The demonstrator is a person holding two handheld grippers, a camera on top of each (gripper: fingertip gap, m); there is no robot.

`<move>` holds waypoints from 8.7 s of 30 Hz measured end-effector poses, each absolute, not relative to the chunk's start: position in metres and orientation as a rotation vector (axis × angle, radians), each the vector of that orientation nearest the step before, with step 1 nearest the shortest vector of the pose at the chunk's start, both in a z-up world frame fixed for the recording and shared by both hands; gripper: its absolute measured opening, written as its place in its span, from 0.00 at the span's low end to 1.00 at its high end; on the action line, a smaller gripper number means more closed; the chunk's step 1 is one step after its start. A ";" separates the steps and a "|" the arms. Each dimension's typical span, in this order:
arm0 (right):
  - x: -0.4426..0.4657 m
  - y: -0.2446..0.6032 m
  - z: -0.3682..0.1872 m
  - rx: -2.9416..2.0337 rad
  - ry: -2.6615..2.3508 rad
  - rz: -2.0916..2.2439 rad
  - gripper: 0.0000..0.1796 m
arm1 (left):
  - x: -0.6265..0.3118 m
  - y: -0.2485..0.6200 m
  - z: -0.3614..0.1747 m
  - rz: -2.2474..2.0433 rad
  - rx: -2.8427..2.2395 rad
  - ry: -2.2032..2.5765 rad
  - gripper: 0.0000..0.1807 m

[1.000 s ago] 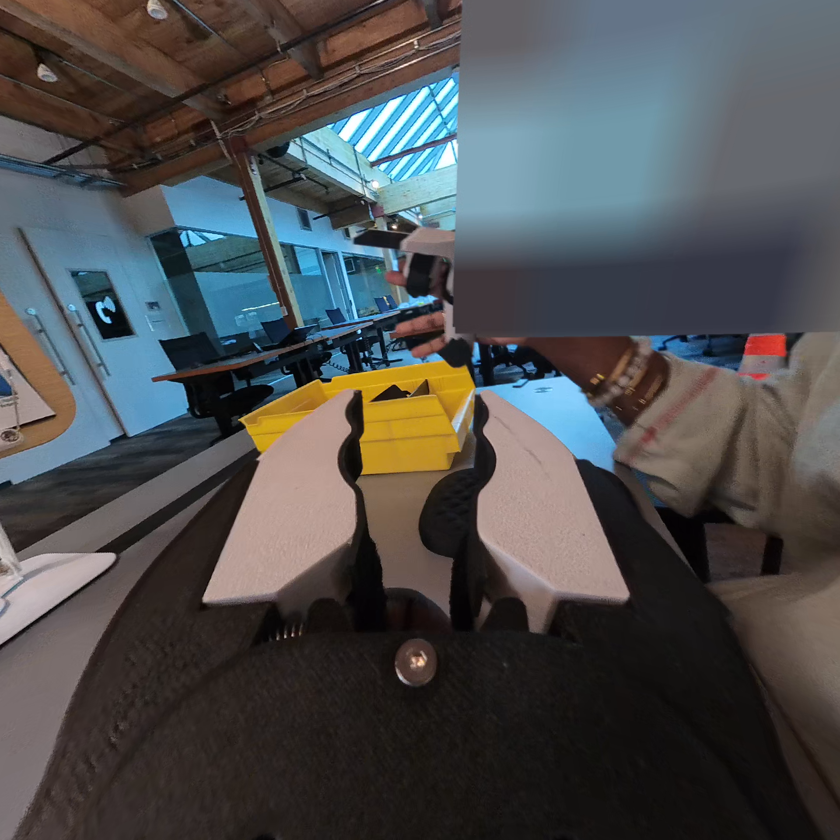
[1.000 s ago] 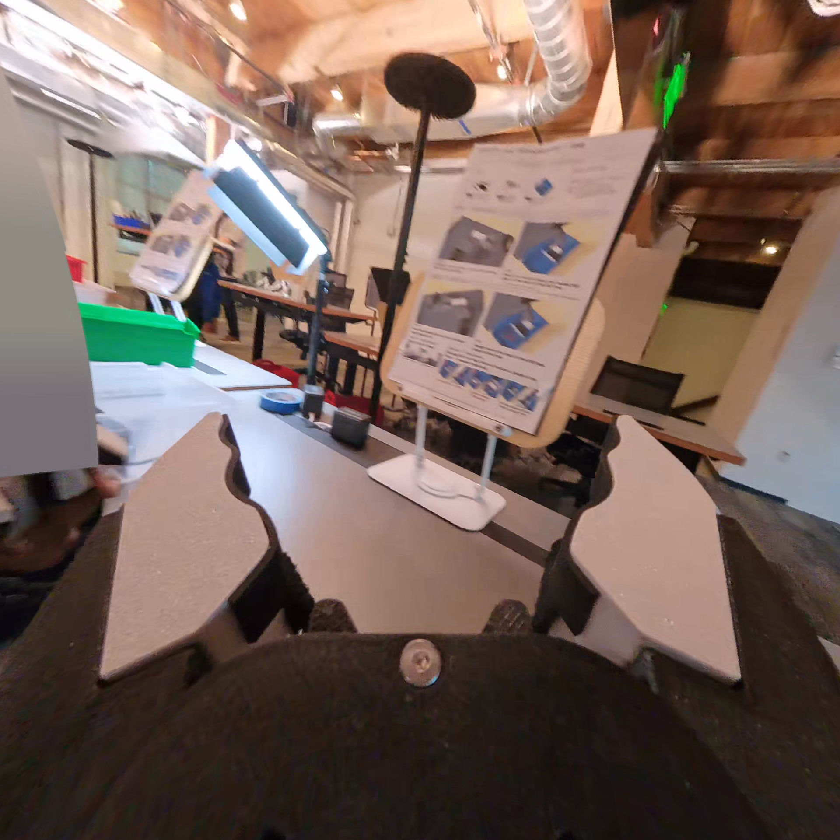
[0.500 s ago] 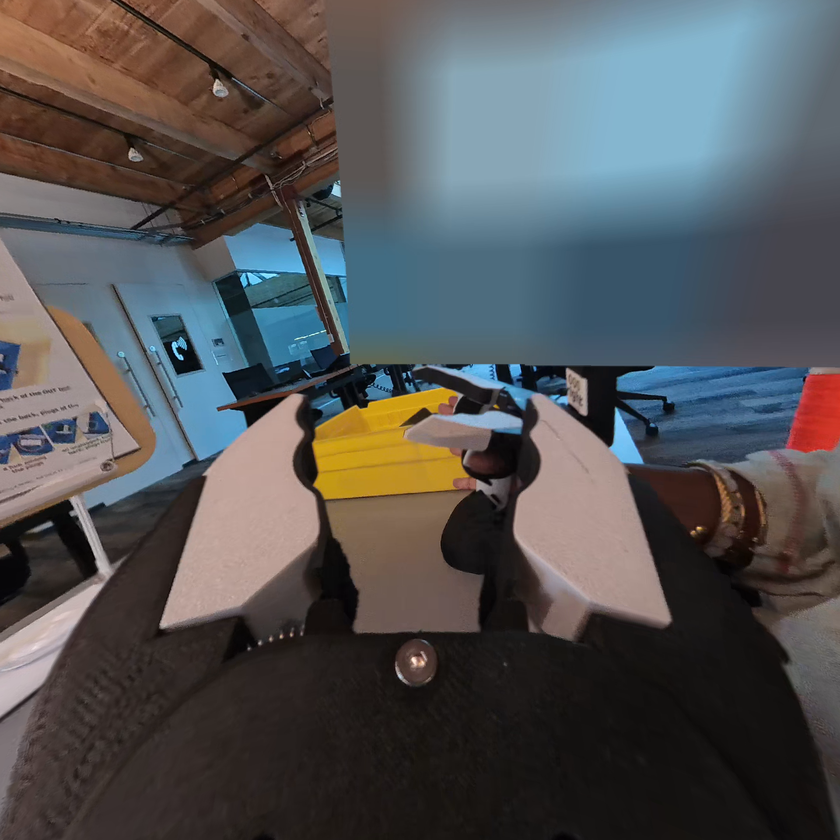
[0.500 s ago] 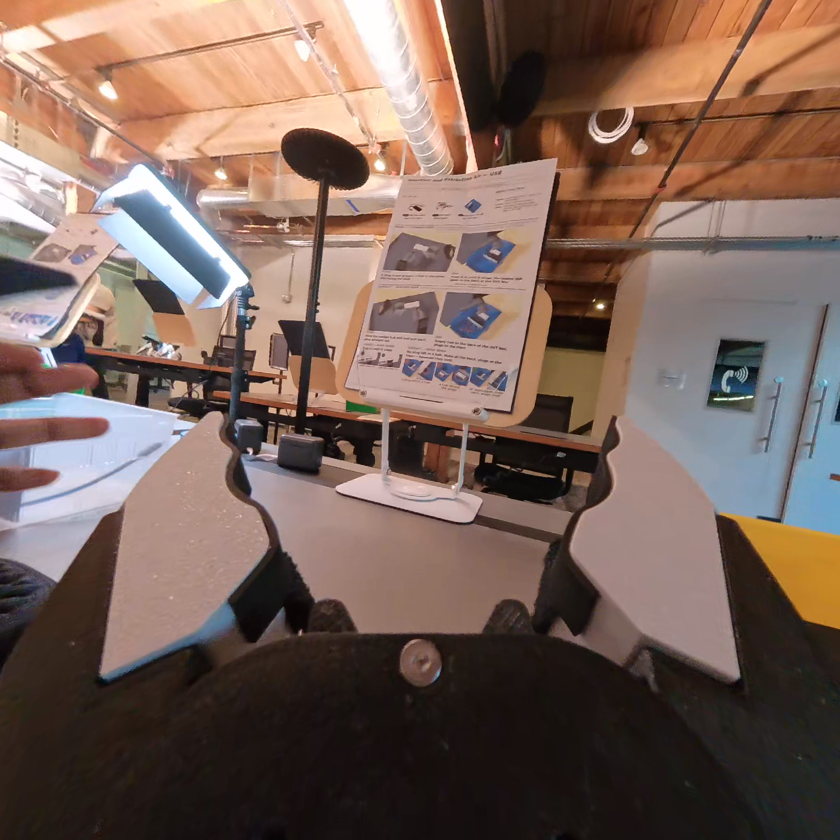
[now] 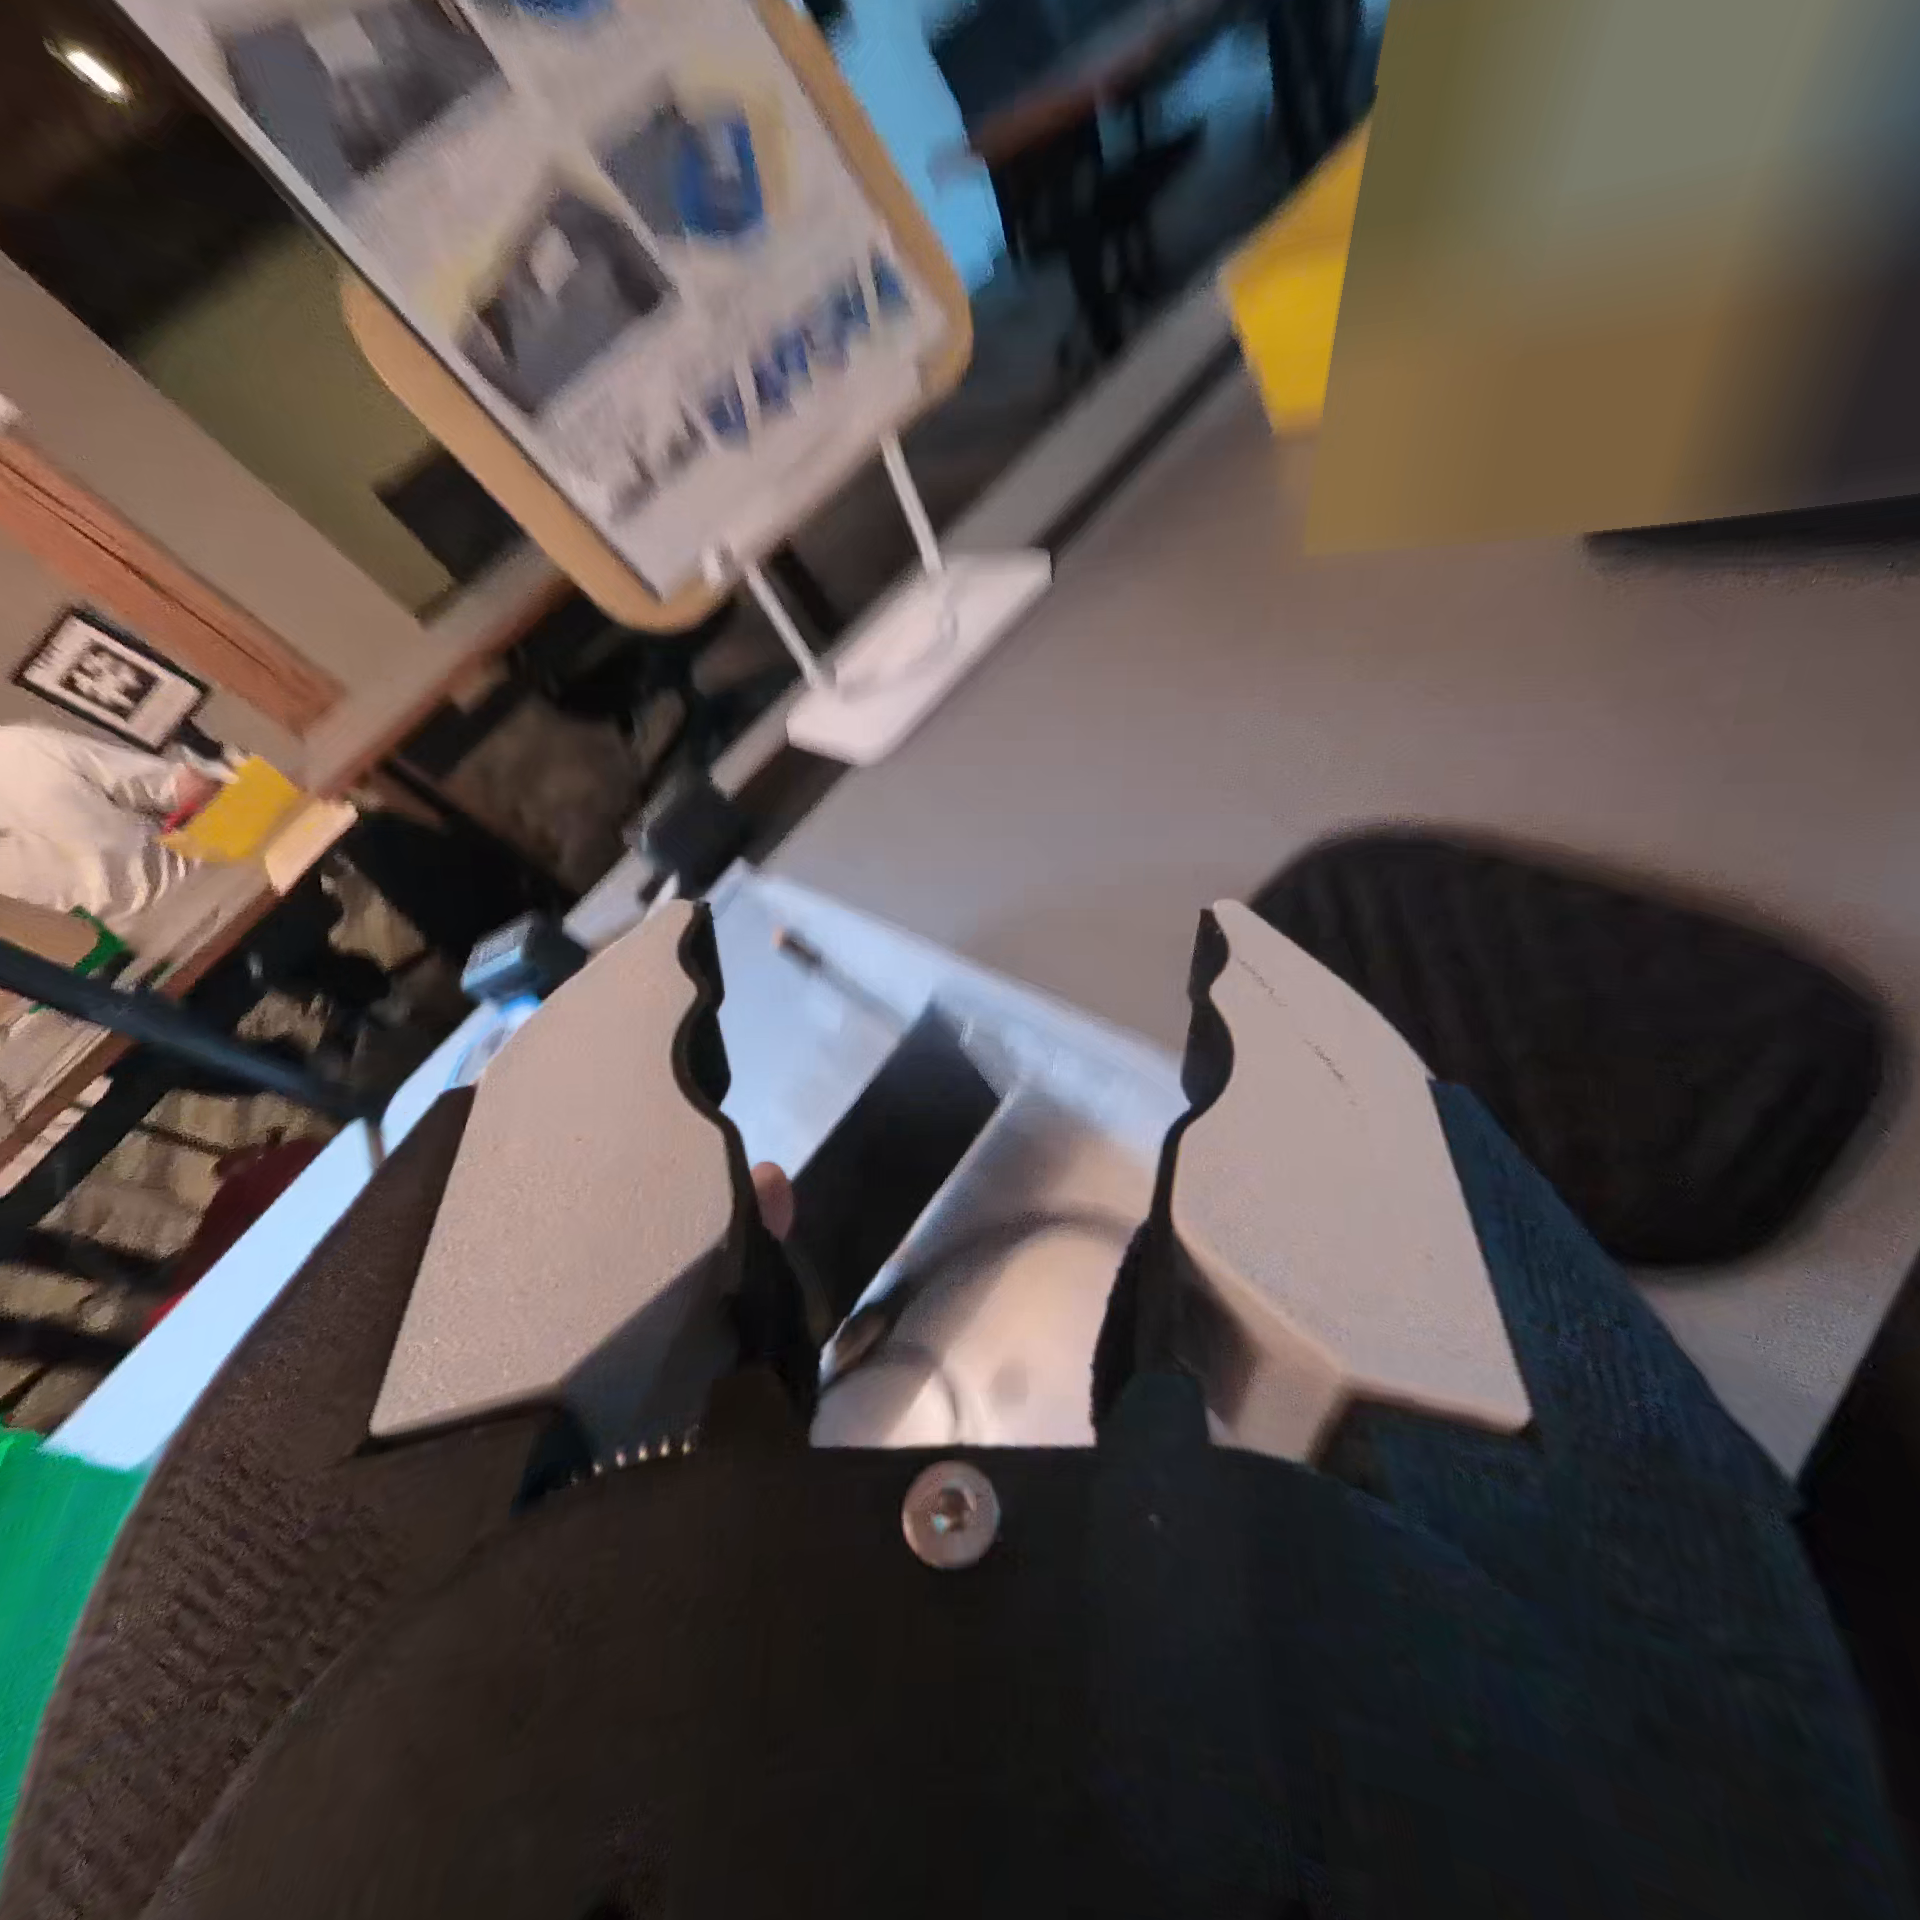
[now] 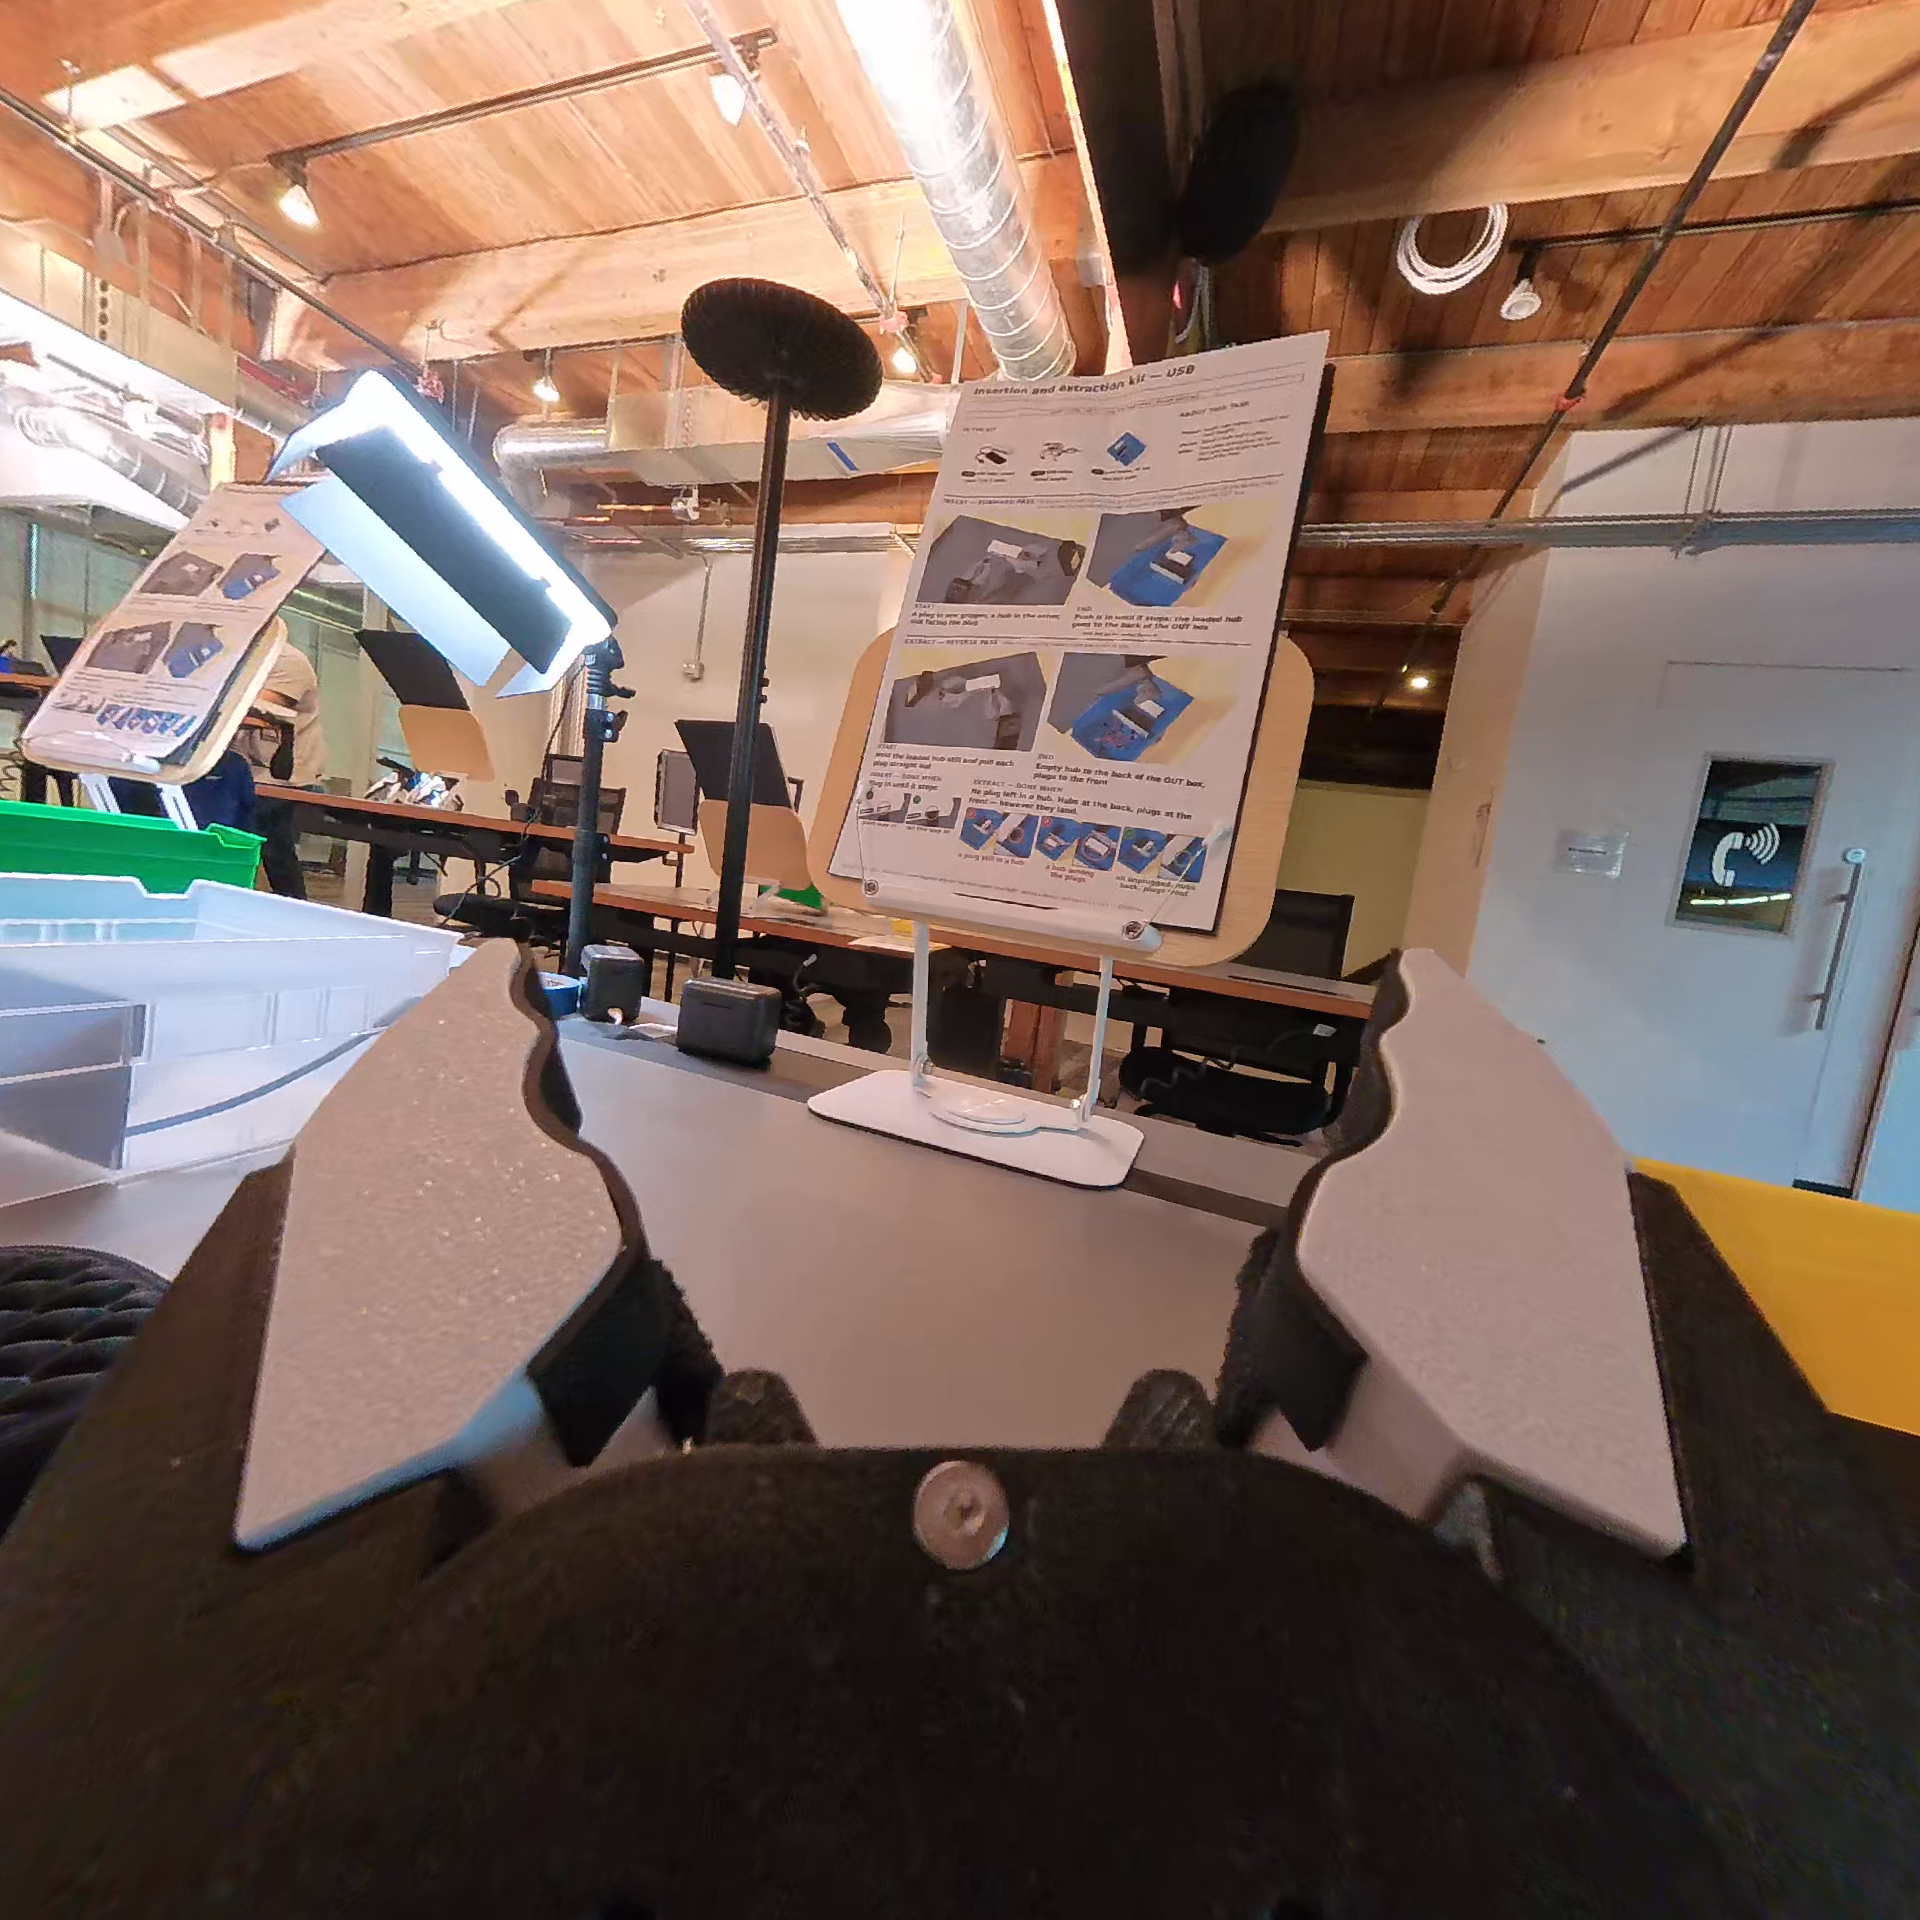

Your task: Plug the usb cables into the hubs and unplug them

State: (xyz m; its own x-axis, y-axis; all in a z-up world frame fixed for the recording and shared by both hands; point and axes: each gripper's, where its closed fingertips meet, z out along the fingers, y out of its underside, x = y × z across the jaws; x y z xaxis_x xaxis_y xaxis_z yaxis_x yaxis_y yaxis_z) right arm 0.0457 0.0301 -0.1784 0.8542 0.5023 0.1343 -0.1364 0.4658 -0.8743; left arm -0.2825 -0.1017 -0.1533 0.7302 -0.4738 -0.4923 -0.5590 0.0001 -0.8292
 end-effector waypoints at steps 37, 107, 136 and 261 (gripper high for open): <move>0.047 0.027 -0.173 -0.980 -0.379 0.506 0.74 | -0.468 0.031 -0.337 0.516 -2.132 2.501 0.25; -0.028 -0.036 -0.200 -0.651 -1.463 -0.232 0.07 | -0.058 -0.071 -0.187 -0.174 -1.028 1.195 0.33; -0.017 -0.056 -0.133 -0.900 -0.404 1.462 0.46 | -0.048 -0.067 -0.159 -0.505 -0.927 0.780 0.07; 0.046 -0.070 -0.165 -0.590 -0.963 0.975 0.07 | -0.184 -0.118 -0.310 0.302 -2.121 1.507 0.16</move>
